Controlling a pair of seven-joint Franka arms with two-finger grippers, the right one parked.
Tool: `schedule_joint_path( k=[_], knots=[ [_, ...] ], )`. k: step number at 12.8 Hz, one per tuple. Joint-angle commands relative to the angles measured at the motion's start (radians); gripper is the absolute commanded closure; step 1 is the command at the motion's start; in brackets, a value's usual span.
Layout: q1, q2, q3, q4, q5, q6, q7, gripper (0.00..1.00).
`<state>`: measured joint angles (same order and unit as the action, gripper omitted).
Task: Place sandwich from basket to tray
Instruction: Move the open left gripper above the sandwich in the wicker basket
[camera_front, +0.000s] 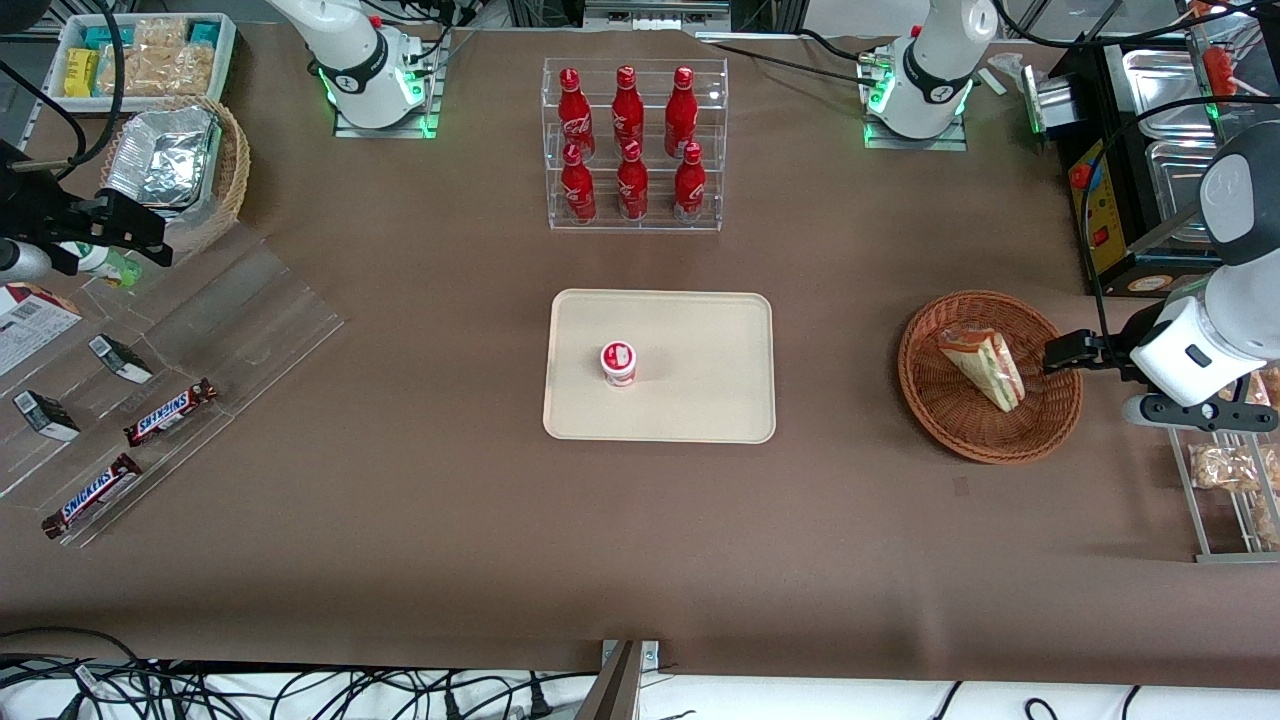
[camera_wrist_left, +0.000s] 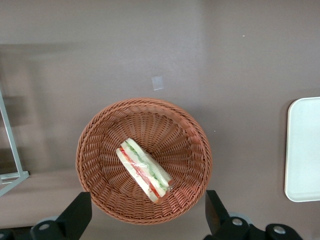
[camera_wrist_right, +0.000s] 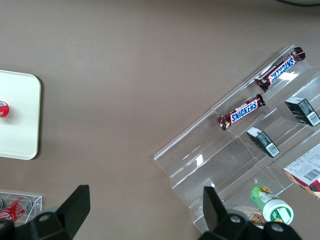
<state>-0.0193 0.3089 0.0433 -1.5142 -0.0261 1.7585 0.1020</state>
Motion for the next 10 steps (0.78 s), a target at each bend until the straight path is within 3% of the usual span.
schedule_joint_path(
  k=[1, 10],
  knots=[
    [-0.001, -0.005, -0.020, 0.026, -0.005, -0.024, -0.008, 0.00],
    [0.027, 0.074, -0.010, 0.008, 0.011, 0.016, -0.102, 0.00]
  ],
)
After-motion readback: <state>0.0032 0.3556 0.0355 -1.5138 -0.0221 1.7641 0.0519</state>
